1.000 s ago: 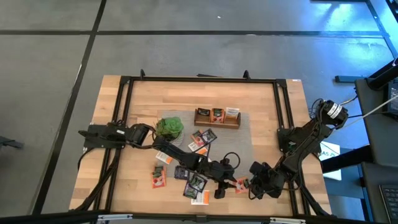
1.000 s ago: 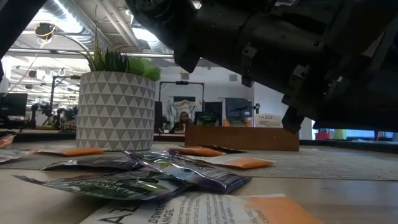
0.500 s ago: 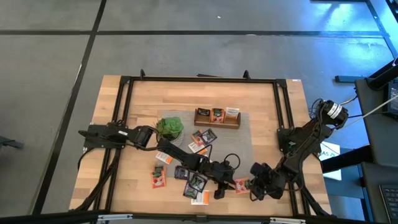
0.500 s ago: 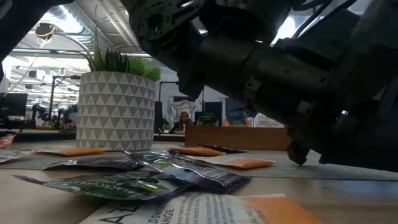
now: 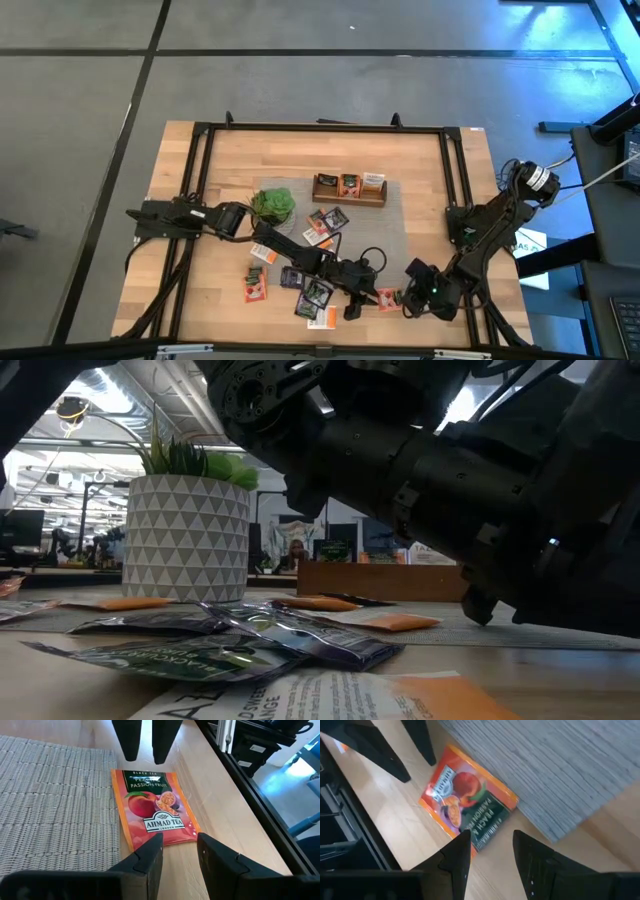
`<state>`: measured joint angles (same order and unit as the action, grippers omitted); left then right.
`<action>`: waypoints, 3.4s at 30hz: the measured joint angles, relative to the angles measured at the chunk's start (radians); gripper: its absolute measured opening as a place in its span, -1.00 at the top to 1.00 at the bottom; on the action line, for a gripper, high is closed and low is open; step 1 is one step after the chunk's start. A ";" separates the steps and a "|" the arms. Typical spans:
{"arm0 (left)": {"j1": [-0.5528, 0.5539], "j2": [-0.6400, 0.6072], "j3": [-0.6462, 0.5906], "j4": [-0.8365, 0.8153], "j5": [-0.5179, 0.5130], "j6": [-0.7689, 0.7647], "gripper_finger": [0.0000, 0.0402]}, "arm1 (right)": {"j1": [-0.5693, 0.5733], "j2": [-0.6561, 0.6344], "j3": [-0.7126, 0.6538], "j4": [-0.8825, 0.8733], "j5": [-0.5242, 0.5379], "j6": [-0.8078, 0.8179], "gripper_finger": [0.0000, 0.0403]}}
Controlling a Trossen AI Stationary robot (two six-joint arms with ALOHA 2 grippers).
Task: Pick & Place Tea
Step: Put the orange tea bag into the middle section of the wooden organizer
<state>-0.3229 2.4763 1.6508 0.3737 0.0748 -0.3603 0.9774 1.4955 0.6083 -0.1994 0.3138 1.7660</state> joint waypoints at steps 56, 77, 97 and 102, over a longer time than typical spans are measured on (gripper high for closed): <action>-0.021 0.048 -0.001 0.026 -0.104 0.046 0.41 | 0.012 0.157 -0.001 0.171 0.121 0.061 0.83; -0.021 0.048 -0.002 0.025 -0.106 0.037 0.43 | 0.016 0.158 -0.002 0.215 0.108 -0.016 0.81; -0.021 0.048 -0.002 0.025 -0.105 0.026 0.43 | 0.034 0.158 -0.001 0.279 0.062 0.090 0.18; -0.021 0.048 -0.002 0.024 -0.105 0.025 0.43 | 0.036 0.158 -0.001 0.281 0.085 0.092 0.29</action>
<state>-0.3443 2.5244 1.6485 0.3981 -0.0307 -0.3351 1.0138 1.6535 0.6075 0.0818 0.3985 1.8584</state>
